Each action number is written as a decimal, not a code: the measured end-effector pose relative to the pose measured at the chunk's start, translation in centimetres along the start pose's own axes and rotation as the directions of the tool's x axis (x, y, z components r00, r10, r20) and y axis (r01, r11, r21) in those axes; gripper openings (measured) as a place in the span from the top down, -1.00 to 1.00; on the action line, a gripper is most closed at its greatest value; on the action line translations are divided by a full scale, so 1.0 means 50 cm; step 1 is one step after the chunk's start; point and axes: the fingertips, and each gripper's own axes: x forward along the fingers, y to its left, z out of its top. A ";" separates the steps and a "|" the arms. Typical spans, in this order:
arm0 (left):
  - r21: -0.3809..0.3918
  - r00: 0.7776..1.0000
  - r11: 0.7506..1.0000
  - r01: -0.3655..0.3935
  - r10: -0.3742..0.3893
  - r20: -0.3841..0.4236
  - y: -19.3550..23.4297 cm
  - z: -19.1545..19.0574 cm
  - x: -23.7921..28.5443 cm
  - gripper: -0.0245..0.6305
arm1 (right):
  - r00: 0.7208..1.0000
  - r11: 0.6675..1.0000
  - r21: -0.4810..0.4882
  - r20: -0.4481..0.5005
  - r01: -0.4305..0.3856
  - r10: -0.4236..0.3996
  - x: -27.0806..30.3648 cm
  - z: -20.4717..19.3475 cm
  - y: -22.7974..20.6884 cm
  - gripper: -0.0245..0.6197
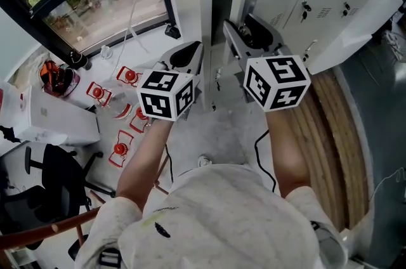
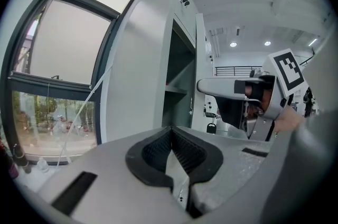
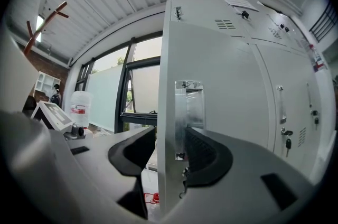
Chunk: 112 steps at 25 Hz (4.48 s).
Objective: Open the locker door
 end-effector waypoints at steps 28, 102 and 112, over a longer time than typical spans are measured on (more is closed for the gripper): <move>0.008 1.000 1.000 -0.029 0.029 0.011 -0.208 -0.002 0.025 0.91 | 0.997 0.997 0.015 0.036 -0.074 0.073 -0.193 0.003 -0.083 0.52; 0.078 0.950 0.947 0.311 -0.310 -0.031 -0.541 0.018 0.276 0.91 | 0.949 0.951 -0.003 0.065 0.308 -0.307 -0.446 0.004 -0.481 0.66; 0.085 0.941 0.937 0.339 -0.337 -0.038 -0.555 0.017 0.296 0.91 | 0.925 0.926 -0.002 0.056 0.377 -0.377 -0.451 0.001 -0.533 0.66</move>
